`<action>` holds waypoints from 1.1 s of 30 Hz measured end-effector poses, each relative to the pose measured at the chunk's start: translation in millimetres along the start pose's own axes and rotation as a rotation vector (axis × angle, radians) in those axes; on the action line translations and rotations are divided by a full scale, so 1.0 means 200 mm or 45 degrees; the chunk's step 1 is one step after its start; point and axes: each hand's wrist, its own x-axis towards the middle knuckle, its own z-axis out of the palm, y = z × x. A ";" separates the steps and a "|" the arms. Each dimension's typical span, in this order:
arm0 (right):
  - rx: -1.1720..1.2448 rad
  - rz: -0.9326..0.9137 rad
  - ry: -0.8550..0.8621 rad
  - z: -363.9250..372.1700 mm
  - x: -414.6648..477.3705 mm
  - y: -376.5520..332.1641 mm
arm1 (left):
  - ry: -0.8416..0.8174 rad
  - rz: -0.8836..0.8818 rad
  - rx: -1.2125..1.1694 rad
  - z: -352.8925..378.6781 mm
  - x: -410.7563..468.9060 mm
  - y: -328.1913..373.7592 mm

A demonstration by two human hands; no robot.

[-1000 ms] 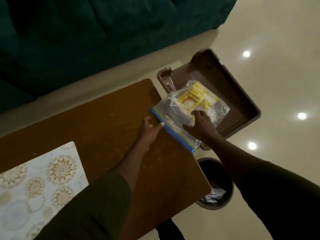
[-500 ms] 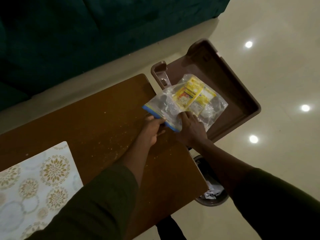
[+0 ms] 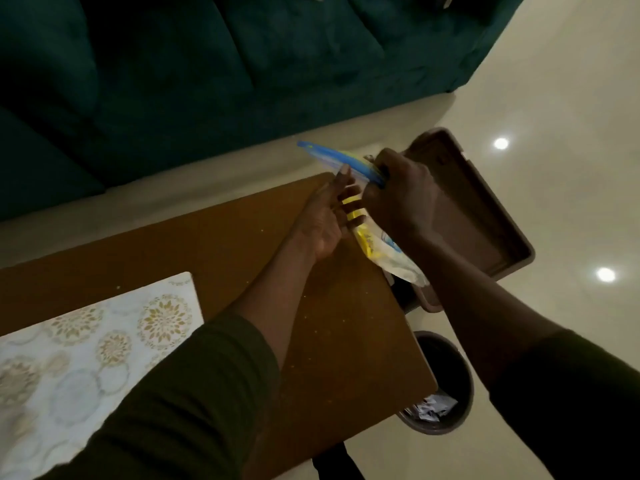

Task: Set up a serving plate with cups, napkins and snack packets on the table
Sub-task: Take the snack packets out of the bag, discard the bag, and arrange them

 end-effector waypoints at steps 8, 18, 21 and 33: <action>0.309 -0.280 -0.497 0.39 -0.18 -0.78 | 0.286 0.148 -0.074 -0.76 -0.51 0.33; 0.462 -0.384 -1.089 0.95 -0.72 -1.36 | 0.693 0.206 -0.163 -1.64 -1.14 0.36; 0.457 -0.214 -1.335 1.01 -0.79 -1.41 | 0.656 0.160 -0.119 -1.75 -1.25 0.32; 0.625 0.275 -1.621 1.10 -0.95 -1.51 | 0.545 -0.003 0.252 -1.95 -1.38 0.18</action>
